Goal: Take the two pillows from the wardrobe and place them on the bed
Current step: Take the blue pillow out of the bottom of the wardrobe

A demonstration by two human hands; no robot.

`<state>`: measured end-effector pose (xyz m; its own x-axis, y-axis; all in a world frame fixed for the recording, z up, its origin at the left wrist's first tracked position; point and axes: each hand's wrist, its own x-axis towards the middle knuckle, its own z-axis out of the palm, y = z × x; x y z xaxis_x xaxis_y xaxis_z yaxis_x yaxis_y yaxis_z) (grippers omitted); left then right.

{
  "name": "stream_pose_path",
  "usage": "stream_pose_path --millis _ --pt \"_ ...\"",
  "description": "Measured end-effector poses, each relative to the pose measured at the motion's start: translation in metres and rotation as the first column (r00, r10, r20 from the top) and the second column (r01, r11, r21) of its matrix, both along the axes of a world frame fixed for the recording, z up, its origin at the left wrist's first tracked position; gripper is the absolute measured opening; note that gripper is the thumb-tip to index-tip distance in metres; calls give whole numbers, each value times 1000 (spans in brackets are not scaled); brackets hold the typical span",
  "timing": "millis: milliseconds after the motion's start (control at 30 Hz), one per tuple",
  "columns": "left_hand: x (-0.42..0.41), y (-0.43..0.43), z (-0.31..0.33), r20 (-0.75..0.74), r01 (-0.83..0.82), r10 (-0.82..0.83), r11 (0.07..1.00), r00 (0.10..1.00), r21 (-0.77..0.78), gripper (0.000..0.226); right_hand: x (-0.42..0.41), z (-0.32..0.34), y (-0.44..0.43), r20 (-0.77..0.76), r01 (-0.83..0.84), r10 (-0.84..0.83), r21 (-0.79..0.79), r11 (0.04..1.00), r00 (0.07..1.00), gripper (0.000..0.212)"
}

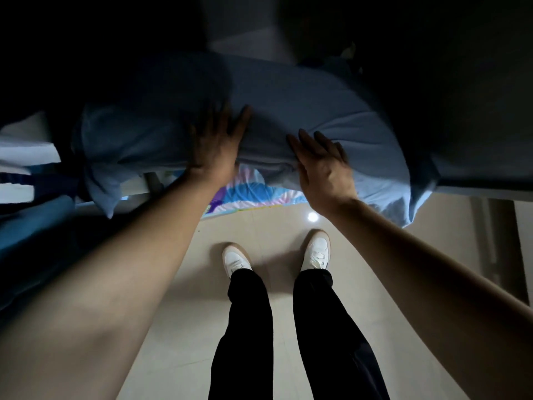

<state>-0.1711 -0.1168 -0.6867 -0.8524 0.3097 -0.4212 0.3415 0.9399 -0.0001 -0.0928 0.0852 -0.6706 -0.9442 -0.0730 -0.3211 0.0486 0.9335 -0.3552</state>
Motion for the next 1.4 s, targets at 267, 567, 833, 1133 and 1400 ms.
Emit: stream_pose_path --millis 267,567,833,1133,1400 --pt "-9 -5 9 -52 20 -17 998 998 67 71 -26 -6 -16 20 30 -34 193 981 999 100" --pt "-24 24 99 -24 13 -10 995 1000 102 65 -27 73 0 -8 88 -88 202 976 996 65" --pt "56 11 191 -61 131 -123 978 991 161 61 67 163 -9 -1 112 -113 163 980 994 58" --pt "149 22 302 -15 383 -391 894 920 230 68 203 295 -14 -18 280 -287 293 914 958 49" --pt "233 91 383 -117 540 -544 736 831 408 52 323 404 21 -78 461 -477 433 775 875 57"
